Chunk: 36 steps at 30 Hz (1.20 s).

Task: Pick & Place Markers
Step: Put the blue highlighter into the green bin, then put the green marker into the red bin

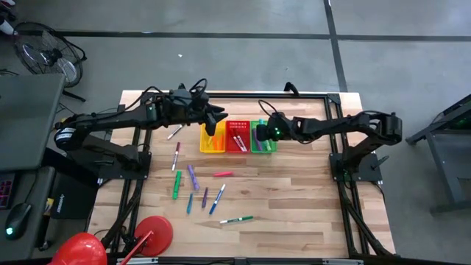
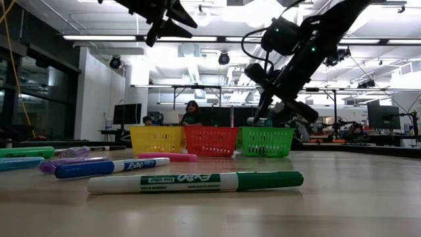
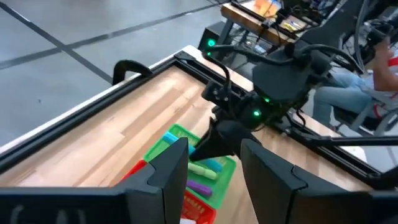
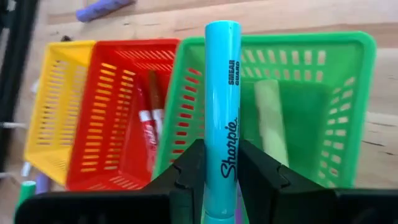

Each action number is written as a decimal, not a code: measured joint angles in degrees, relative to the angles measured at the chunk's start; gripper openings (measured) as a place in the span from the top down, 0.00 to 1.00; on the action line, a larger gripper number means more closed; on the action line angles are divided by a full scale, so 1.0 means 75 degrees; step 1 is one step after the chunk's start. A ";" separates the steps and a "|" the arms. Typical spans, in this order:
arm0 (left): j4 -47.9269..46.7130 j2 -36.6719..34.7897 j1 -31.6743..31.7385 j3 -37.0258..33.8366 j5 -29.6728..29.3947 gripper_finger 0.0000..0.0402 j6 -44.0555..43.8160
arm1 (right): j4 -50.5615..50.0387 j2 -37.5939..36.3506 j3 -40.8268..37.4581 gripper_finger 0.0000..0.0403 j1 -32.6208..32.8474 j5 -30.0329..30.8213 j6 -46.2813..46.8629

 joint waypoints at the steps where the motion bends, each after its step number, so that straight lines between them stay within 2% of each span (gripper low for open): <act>1: -0.0004 0.0003 -0.0003 0.0000 0.0031 0.63 0.0000 | -0.0078 0.0000 0.0000 0.82 0.0000 -0.0001 0.0002; 14: -0.0377 0.0003 -0.0017 0.0000 0.0416 0.63 0.0087 | -0.0620 0.0000 0.0000 0.81 0.0003 -0.0466 -0.0192; 27: -0.0464 0.0003 -0.0017 0.0000 0.0654 0.63 0.0154 | -0.0653 -0.0010 0.0000 0.66 0.0004 -0.0563 -0.0602; 36: -0.0530 0.0006 -0.0017 0.0000 0.0730 0.63 0.0189 | -0.0813 -0.0839 0.0000 0.68 0.0006 -0.0699 -0.1317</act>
